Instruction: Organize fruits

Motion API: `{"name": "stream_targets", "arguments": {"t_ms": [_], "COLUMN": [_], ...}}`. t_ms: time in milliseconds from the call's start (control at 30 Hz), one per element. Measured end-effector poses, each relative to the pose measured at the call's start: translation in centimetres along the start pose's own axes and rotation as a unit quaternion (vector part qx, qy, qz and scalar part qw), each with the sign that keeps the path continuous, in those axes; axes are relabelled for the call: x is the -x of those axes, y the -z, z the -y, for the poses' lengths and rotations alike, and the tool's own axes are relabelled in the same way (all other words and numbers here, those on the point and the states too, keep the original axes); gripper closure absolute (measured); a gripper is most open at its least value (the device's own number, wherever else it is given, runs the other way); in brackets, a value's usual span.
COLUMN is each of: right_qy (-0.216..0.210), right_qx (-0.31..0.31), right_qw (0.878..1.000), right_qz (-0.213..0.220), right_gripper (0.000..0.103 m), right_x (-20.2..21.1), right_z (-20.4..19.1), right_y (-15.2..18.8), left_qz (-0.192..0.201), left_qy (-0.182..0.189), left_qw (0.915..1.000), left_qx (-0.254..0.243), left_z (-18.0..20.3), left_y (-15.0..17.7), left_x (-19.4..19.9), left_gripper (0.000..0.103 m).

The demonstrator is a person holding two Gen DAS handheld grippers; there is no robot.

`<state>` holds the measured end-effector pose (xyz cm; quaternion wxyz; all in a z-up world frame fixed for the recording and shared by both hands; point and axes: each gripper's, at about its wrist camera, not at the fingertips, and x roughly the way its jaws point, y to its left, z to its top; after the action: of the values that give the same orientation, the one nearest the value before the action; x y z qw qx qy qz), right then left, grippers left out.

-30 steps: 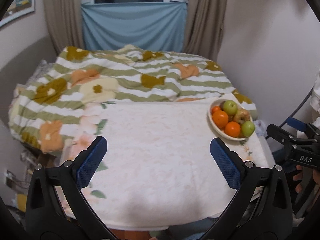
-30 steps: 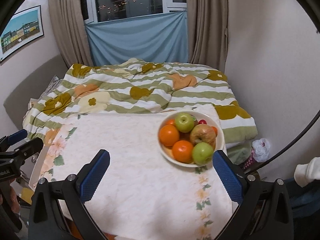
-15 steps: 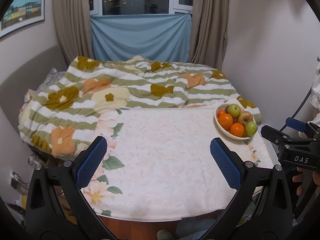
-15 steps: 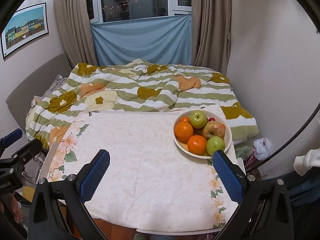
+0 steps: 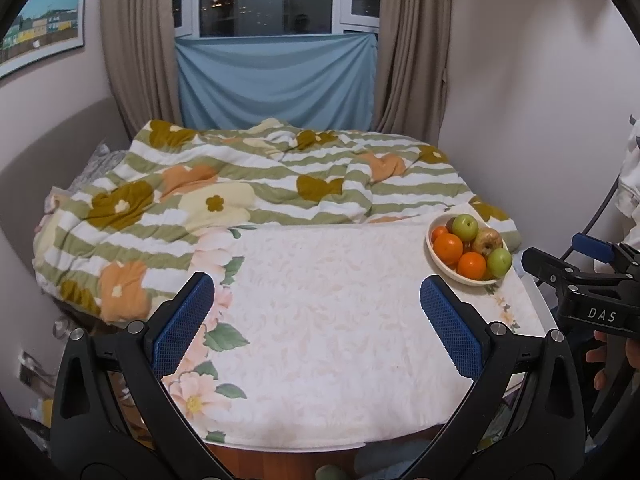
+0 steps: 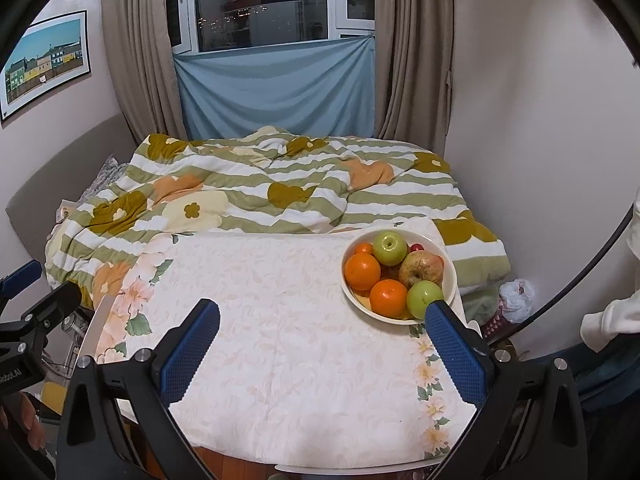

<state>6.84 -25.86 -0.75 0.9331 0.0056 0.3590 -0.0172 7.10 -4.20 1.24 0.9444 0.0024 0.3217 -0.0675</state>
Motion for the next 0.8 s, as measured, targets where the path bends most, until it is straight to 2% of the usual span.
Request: {"name": "stream_targets", "arguments": {"t_ms": [800], "right_qy": [0.006], "right_qx": [-0.002], "right_qw": [1.000], "right_qz": [-0.001], "right_gripper": [0.001], "right_x": [-0.13], "right_z": [0.18], "right_y": [-0.15], "left_qz": [-0.002], "left_qy": [0.001], "left_qw": [1.0000], "left_qx": [0.001], "left_z": [0.20], "left_y": [-0.23], "left_x": [-0.48], "left_gripper": [0.000]}}
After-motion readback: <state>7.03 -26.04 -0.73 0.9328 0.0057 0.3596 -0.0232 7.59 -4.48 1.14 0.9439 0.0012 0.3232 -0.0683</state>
